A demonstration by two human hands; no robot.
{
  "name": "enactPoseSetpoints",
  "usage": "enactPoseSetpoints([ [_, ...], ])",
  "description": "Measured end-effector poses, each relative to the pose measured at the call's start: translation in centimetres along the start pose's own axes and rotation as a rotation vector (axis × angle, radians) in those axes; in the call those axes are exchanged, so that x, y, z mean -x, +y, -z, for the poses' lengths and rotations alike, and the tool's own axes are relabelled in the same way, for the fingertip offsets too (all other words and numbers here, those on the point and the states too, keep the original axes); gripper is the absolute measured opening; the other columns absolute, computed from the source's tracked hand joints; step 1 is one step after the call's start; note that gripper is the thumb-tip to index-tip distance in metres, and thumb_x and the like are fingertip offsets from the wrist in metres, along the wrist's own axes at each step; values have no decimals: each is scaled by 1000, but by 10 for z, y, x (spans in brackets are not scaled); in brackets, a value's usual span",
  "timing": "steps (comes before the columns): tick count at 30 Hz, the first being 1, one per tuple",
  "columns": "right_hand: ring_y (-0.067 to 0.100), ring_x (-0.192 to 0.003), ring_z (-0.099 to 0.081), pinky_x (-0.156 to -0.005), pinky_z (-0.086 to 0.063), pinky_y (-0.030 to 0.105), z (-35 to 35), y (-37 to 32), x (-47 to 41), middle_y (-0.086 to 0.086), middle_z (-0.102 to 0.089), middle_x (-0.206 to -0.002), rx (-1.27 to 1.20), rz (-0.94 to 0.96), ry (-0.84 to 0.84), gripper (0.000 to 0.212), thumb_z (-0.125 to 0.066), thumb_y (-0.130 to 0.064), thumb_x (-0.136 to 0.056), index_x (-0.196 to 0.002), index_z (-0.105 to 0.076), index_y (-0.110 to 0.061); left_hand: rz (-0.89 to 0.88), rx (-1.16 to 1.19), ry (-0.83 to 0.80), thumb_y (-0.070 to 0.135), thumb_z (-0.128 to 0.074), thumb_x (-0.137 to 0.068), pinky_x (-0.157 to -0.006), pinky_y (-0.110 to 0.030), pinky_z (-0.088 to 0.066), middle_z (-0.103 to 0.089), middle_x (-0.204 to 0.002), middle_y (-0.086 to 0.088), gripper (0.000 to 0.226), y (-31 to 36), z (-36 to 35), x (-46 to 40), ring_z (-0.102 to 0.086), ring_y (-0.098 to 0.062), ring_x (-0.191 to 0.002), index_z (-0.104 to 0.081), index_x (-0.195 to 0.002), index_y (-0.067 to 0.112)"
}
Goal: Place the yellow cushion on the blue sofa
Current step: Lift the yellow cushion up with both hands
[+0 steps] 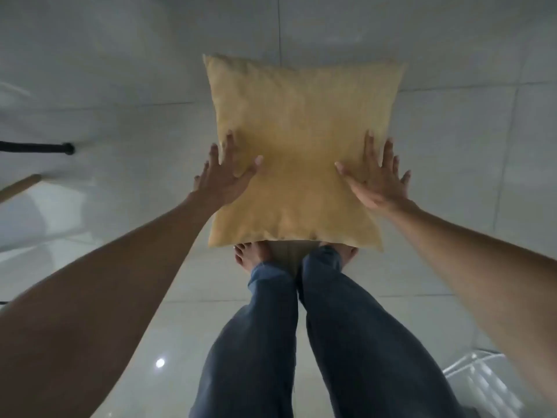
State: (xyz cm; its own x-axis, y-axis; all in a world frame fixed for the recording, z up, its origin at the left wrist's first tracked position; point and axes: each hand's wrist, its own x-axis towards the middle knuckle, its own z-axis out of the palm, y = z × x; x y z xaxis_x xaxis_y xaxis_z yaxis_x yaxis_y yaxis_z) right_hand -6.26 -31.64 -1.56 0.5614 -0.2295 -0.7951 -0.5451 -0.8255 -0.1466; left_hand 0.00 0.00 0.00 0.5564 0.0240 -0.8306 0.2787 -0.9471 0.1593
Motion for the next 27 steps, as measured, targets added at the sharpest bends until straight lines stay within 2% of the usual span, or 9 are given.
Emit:
enactPoseSetpoints([
  [3, 42, -159, -19, -122, -17, 70, -10, 2, -12, 13, 3, -178, -119, -43, 0, 112, -26, -109, -68, -152, 31, -62, -34, 219, -9, 95, -34, -85, -117, -62, -37, -18, -174, -13, 105, 2, -9, -21, -39, -43, -150, 19, -164, 50],
  [6, 43, -154, -32, -118, -30, 69, -21, 8, -23, 12, -11, -177, -316, -16, 1, 108, -39, -107, -68, -141, 32, -74, -23, 275, 33, 97, -39, -82, -114, -63, -41, -33, -167, -18, 110, 4, -19, -37, -48, -44, -143, 21, -163, 51],
  [11, 30, -157, -31, -125, -29, 53, -24, 6, -39, -1, -20, -176, -581, 23, 45, 123, -44, -102, -70, -161, 21, -53, -67, 284, 68, 99, -41, -78, -109, -56, -46, -46, -159, -22, 117, -1, -24, -52, -57, -44, -134, 27, -160, 51],
  [14, 34, -149, -45, -118, -35, 47, -20, 3, -39, -4, -34, -171, -576, 19, 54, 113, -44, -100, -76, -158, 21, -59, -86, 318, 32, 100, -42, -75, -111, -54, -46, -42, -165, -16, 120, -1, -17, -52, -57, -42, -136, 30, -158, 52],
  [17, 36, -142, -53, -116, -40, 50, -13, -4, -27, -5, -40, -168, -572, 19, 65, 105, -41, -99, -78, -155, 22, -64, -96, 370, 14, 104, -41, -70, -114, -55, -45, -40, -167, -12, 123, 4, -12, -41, -56, -41, -137, 28, -158, 54],
  [22, 38, -143, -49, -117, -39, 60, 6, -21, 3, 10, -40, -166, -507, 49, 29, 108, -43, -94, -83, -159, 24, -56, -94, 428, 24, 100, -42, -75, -117, -58, -41, -43, -166, -10, 119, 14, -5, -4, -54, -41, -140, 22, -163, 51],
  [27, 43, -142, -47, -116, -38, 58, 32, -38, 51, 19, -44, -161, -424, 12, 0, 108, -40, -101, -77, -157, 21, -61, -73, 403, 23, 90, -45, -88, -116, -55, -42, -47, -163, -12, 109, 13, 11, 51, -55, -41, -139, 20, -165, 48],
])
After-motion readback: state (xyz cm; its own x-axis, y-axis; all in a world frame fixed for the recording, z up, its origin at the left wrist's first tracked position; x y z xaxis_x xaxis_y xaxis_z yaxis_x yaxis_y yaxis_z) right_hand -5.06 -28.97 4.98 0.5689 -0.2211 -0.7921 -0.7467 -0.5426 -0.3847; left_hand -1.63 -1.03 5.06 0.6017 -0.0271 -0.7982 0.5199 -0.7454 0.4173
